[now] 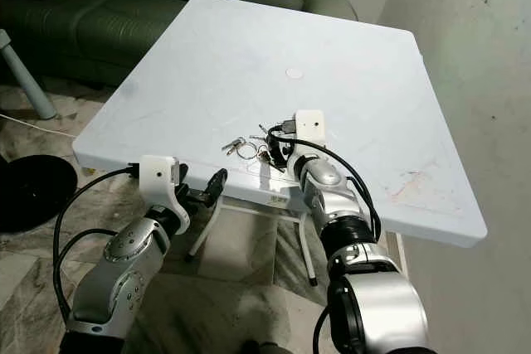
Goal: Hang keys on a hook
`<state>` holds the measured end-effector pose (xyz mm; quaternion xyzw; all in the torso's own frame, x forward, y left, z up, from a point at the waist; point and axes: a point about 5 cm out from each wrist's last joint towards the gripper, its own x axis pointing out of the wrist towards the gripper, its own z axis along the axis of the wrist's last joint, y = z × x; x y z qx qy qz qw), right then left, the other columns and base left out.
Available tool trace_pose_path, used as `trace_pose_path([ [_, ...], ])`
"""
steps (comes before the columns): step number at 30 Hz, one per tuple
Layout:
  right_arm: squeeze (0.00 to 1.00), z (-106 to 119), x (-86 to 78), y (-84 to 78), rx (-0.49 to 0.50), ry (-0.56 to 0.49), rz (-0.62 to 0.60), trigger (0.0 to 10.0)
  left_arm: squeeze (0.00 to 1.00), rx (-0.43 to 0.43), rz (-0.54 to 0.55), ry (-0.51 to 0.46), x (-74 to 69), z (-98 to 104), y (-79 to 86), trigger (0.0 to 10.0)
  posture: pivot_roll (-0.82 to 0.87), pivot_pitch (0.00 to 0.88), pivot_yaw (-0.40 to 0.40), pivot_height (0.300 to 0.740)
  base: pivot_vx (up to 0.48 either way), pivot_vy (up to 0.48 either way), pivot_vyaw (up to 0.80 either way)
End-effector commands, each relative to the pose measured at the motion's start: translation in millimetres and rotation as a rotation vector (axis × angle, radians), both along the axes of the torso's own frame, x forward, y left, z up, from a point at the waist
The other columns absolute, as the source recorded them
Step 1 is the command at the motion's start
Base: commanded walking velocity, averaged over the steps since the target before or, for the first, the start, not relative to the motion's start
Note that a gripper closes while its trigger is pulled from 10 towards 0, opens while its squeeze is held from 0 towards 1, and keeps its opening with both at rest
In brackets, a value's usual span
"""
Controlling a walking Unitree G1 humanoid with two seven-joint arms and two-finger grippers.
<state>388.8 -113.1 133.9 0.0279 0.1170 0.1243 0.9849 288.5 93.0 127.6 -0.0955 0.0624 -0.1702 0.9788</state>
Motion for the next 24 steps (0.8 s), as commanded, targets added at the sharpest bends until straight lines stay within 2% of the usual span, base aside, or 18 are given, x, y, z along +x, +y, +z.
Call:
trace_pose_path([
  [1, 0.0, 5.0, 2.4, -1.9, -0.011, -0.022, -0.006, 0.0, 0.0, -0.003, -0.003, -0.009, -1.3, 4.2, -2.9, 10.0, 0.02, 0.142, -0.139, 0.724, 0.0, 0.0, 0.0],
  [20, 0.0, 8.3, 4.0, 0.0, -0.043, -0.05, 0.03, 0.2, 0.0, -0.012, 0.01, -0.007, -1.9, 3.8, -2.2, 10.0, 0.03, 0.141, -0.148, 0.724, 0.0, 0.0, 0.0],
  [21, 0.0, 8.4, 4.0, -0.3, -0.052, -0.052, 0.033, 10.0, 0.0, -0.012, 0.01, -0.007, -2.1, 3.8, -2.3, 10.0, 0.03, 0.141, -0.149, 0.724, 0.0, 0.0, 0.0],
  [24, 0.0, 8.5, 4.3, -1.1, -0.061, -0.056, 0.025, 10.0, 0.0, -0.012, 0.009, -0.006, -2.0, 4.0, -2.6, 10.0, 0.03, 0.143, -0.15, 0.724, 0.0, 0.0, 0.0],
])
